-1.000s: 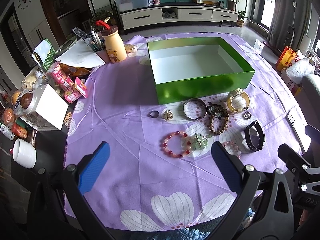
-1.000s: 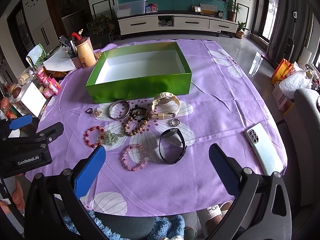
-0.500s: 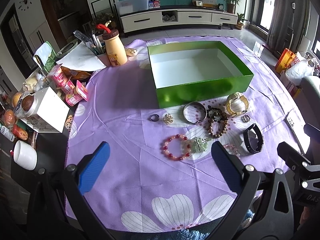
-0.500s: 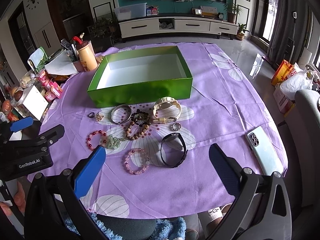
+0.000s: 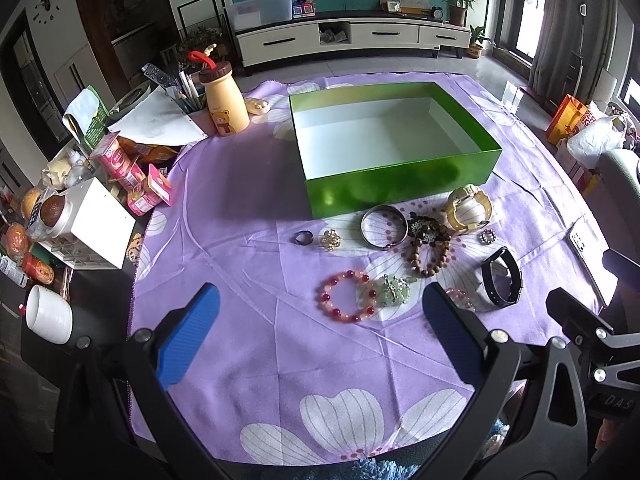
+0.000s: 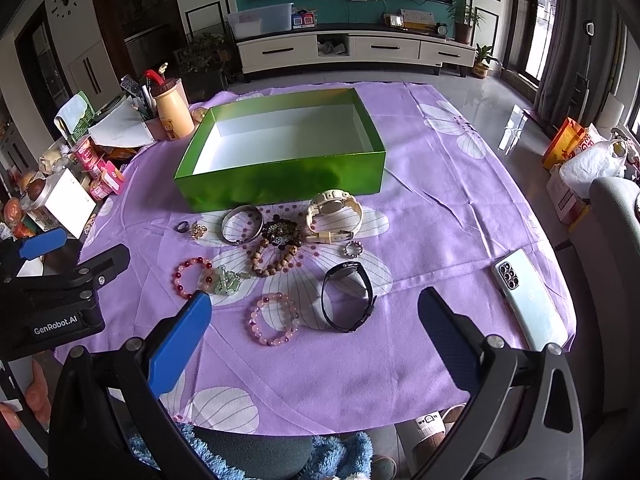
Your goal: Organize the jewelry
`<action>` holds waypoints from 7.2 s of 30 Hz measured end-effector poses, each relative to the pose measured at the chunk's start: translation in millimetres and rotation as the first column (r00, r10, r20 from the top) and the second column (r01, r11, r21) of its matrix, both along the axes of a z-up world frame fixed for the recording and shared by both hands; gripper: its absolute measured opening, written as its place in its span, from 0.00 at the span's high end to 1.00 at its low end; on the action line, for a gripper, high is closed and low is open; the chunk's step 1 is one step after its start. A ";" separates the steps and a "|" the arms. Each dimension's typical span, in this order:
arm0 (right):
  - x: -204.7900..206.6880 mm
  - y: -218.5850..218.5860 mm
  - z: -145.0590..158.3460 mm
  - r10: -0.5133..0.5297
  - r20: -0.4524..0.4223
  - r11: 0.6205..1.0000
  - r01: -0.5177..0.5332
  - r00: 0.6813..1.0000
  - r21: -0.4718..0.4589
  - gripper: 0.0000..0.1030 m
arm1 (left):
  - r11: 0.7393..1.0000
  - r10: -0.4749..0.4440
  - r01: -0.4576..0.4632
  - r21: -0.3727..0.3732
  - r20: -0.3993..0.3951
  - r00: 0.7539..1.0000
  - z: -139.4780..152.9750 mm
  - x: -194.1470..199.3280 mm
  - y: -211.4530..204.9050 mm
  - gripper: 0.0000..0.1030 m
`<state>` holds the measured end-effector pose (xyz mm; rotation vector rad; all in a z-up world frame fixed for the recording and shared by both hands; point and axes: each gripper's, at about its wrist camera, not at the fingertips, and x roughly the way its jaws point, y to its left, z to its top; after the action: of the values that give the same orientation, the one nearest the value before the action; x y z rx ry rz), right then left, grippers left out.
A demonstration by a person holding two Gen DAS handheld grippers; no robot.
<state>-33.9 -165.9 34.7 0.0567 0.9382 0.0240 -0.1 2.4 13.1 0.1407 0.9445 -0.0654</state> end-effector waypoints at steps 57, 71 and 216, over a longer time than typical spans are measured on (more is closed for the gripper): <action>18.3 6.9 -103.7 0.093 -0.019 0.996 -0.093 0.995 -0.014 0.75 | 0.954 -0.273 0.257 -0.154 -0.097 0.957 -129.2 41.8 19.5 0.65; 36.3 7.1 -122.3 0.088 -0.047 0.995 -0.090 0.995 -0.037 0.85 | 0.956 -0.276 0.266 -0.126 -0.064 0.959 -131.2 50.9 24.6 0.92; 27.3 17.8 -124.8 0.044 -0.011 0.996 -0.043 0.999 0.081 0.93 | 0.904 -0.398 0.374 -0.209 -0.090 0.913 -132.0 51.2 -32.8 0.90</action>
<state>-6.6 -148.1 -90.1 0.1118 0.9506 0.1020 51.0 -30.4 -118.9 0.1491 1.0255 -0.5377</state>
